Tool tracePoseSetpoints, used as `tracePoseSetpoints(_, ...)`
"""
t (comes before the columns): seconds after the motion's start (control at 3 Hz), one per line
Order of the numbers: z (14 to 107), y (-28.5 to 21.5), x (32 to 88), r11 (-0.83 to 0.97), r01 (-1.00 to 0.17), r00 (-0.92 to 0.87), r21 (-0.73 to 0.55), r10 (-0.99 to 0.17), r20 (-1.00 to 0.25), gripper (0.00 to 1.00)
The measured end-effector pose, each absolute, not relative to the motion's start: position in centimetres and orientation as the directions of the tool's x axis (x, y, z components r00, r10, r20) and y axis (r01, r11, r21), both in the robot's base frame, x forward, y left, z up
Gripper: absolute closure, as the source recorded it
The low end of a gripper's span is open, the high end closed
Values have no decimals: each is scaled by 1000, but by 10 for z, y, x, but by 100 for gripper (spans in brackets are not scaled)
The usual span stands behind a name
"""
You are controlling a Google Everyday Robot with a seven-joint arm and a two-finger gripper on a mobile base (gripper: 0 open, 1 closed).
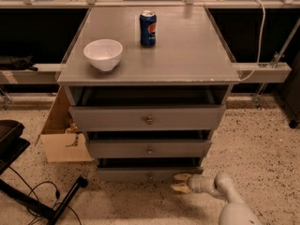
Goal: Close bottom drawer
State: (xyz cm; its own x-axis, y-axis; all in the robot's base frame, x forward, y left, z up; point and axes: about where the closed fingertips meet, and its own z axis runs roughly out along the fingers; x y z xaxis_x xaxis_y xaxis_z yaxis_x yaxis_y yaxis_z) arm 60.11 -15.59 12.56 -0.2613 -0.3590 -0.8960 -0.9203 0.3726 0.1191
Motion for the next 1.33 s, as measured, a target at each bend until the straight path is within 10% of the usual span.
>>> tracePoseSetpoints(0.67,126,-156,601,372,-920,-261,119,-359,-896,0)
tracePoseSetpoints(1.33,139,-161,594,367,-927,-232,79,-395,-889,50)
